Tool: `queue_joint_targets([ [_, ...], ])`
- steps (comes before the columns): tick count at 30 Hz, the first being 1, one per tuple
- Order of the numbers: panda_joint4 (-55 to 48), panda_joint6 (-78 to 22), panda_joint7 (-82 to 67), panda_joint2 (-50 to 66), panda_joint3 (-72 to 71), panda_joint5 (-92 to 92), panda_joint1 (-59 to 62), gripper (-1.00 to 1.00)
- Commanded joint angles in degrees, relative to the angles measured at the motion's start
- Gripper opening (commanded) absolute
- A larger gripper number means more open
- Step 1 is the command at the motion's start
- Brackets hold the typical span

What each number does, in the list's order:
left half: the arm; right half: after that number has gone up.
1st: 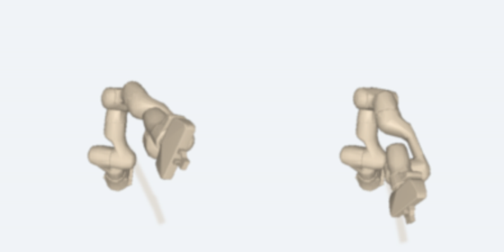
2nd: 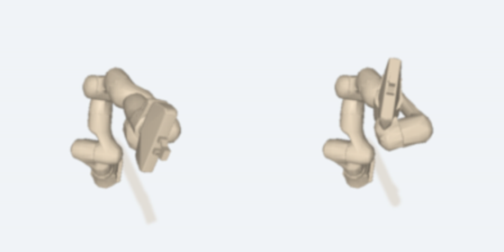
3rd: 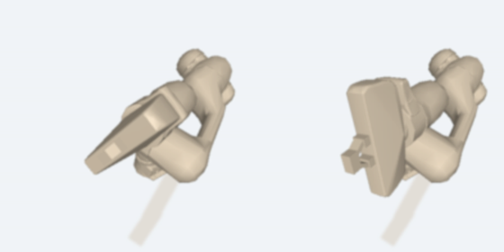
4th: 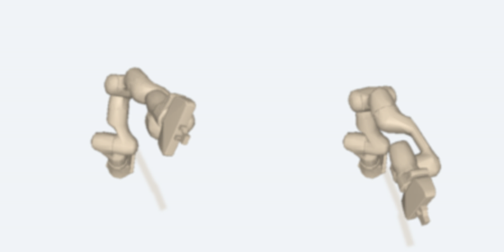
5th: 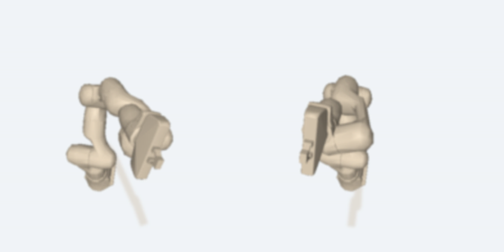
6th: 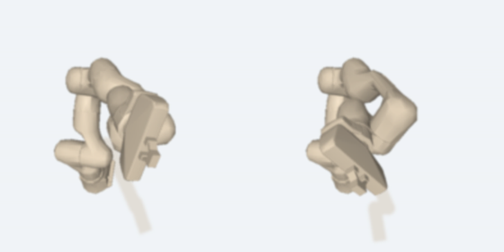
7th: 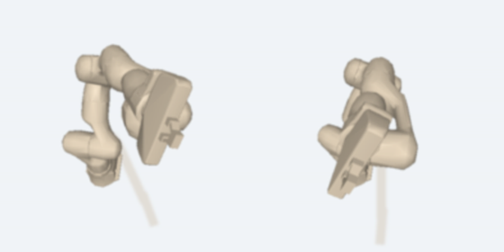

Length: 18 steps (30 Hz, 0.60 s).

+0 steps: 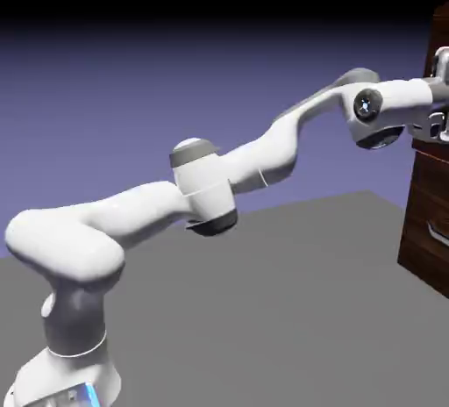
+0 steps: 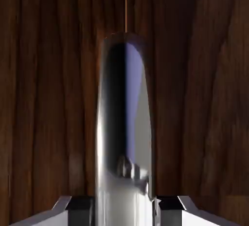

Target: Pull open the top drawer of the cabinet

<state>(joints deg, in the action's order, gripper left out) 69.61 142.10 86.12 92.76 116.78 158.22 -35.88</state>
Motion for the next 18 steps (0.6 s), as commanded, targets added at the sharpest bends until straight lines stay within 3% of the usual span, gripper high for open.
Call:
queue_joint_targets([
  [1, 2.08, -0.94, -0.39, 0.35, -0.05, 0.11, -1.1, -1.0],
  [18, 37.37, -16.51, -6.17, 5.66, -0.21, 0.35, -20.09, -1.0],
])
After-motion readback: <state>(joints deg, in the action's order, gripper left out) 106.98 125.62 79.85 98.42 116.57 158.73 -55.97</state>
